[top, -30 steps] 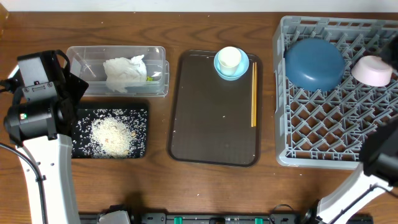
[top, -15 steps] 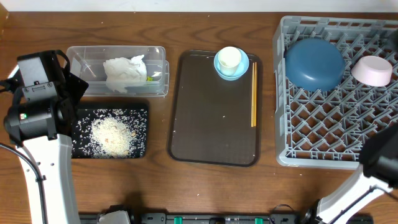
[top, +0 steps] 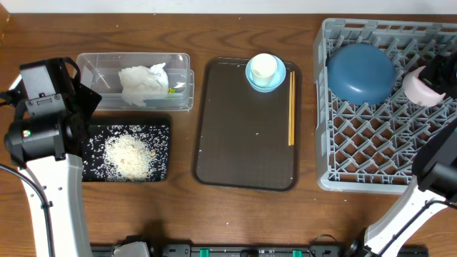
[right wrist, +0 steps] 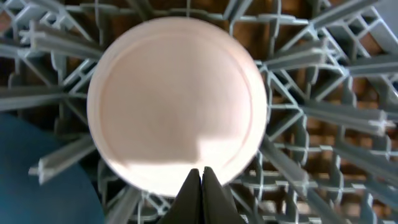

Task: Sort waste into correct bins and load items into the dishwasher rack
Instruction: 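Lower the pink bowl into the rack and open the right gripper, then reach the right gripper to the white cup in the blue cup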

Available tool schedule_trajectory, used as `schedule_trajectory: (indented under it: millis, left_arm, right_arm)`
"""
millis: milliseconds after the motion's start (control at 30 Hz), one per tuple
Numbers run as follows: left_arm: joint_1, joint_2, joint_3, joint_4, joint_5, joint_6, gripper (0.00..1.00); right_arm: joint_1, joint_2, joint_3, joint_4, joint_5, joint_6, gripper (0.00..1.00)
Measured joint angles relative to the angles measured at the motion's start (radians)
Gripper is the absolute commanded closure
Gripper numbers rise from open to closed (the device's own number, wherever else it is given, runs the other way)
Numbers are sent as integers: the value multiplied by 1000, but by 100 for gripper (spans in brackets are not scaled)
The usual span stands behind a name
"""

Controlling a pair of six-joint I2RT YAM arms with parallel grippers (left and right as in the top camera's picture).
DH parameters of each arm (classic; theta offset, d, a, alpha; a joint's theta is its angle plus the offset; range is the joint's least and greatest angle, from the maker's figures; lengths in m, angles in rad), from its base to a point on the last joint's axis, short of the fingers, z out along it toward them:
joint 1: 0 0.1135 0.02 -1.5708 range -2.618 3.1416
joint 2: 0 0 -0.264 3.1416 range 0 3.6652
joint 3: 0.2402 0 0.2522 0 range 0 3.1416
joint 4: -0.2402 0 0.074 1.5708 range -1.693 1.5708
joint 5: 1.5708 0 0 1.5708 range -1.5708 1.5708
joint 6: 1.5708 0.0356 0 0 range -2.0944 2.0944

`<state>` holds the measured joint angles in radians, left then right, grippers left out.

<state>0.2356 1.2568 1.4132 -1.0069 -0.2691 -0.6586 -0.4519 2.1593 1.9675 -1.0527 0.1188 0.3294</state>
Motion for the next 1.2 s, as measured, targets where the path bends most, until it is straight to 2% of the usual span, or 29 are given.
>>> schedule_trajectory:
  millis: [133, 200, 267, 333, 400, 500, 533, 800, 933, 1033, 1200]
  left_arm:
    - [0, 0, 0, 0, 0, 0, 10]
    - [0, 0, 0, 0, 0, 0, 10]
    - [0, 0, 0, 0, 0, 0, 10]
    - [0, 0, 0, 0, 0, 0, 10]
    - [0, 0, 0, 0, 0, 0, 10]
    - [0, 0, 0, 0, 0, 0, 10]
    - [0, 0, 0, 0, 0, 0, 10]
    - [0, 0, 0, 0, 0, 0, 10]
    - [0, 0, 0, 0, 0, 0, 10]
    - [0, 0, 0, 0, 0, 0, 10]
    - [0, 0, 0, 0, 0, 0, 10]
  right_arm:
    - [0, -79, -1, -21, -94, 2, 98]
    - [0, -145, -1, -16, -197, 7, 90]
    - [1, -222, -1, -2, -322, 5, 86]
    - [5, -295, 1, 38, -452, 5, 75]
    - [18, -345, 3, 84, -558, 2, 59]
    - [86, -380, 14, 135, -659, -41, 45]
    - [117, -380, 15, 137, -667, -62, 43]
    - [528, -270, 15, 64, -430, -189, 37]
    - [679, -169, 42, 20, -363, -245, 45]
    - [766, -112, 56, 86, -328, -270, 46]
    - [890, -61, 74, 206, -209, -281, 42]
